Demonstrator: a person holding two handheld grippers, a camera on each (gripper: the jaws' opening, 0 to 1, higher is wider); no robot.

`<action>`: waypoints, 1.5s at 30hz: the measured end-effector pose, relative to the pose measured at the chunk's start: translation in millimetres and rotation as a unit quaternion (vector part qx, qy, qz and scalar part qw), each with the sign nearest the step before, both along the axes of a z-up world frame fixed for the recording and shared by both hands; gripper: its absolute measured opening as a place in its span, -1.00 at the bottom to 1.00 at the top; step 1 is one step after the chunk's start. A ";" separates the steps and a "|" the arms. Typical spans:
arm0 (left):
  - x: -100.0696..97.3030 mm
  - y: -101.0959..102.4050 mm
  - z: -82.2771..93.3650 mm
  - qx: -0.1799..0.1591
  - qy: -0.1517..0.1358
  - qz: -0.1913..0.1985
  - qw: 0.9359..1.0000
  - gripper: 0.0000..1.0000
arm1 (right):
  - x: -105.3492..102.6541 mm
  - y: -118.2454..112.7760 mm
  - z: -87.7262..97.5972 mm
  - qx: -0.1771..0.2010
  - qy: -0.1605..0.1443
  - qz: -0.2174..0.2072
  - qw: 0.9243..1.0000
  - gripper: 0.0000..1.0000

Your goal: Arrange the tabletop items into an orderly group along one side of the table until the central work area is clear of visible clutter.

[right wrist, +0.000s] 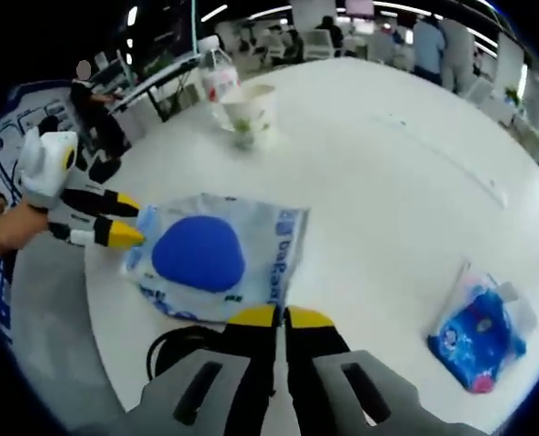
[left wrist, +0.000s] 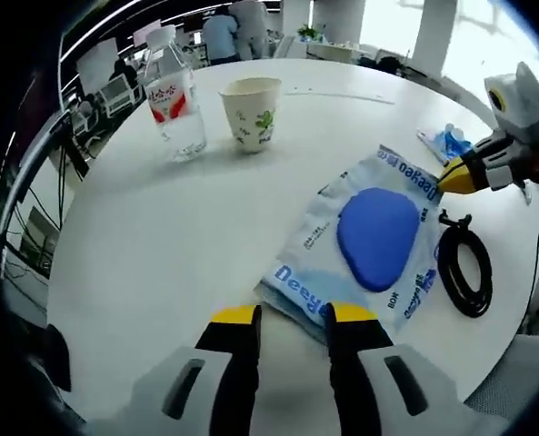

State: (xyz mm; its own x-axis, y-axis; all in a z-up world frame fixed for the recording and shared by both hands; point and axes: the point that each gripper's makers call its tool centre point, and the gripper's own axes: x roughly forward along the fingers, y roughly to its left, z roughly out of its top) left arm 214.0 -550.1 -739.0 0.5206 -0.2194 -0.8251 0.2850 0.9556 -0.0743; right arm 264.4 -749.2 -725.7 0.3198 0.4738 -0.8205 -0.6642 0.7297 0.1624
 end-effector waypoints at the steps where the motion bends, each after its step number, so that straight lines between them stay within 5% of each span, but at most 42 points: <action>1: -0.2 -0.9 -0.4 -0.002 0.001 -0.001 1.000 -0.57 | -1.1 0.1 0.1 0.001 0.001 0.000 1.000 -1.00; 18: 3.1 -12.2 -2.3 -0.032 0.010 0.004 0.999 -0.86 | -22.0 -5.7 1.1 -0.008 -0.006 0.028 1.000 -1.00; 28: 15.1 -15.0 12.1 -0.027 -0.013 -0.015 0.999 -1.00 | -10.3 -2.9 18.6 -0.001 -0.051 0.035 0.998 -1.00; 45: 45.3 -26.9 33.3 -0.022 -0.034 -0.046 0.998 -1.00 | -1.8 -17.4 37.4 0.018 -0.062 0.000 0.998 -1.00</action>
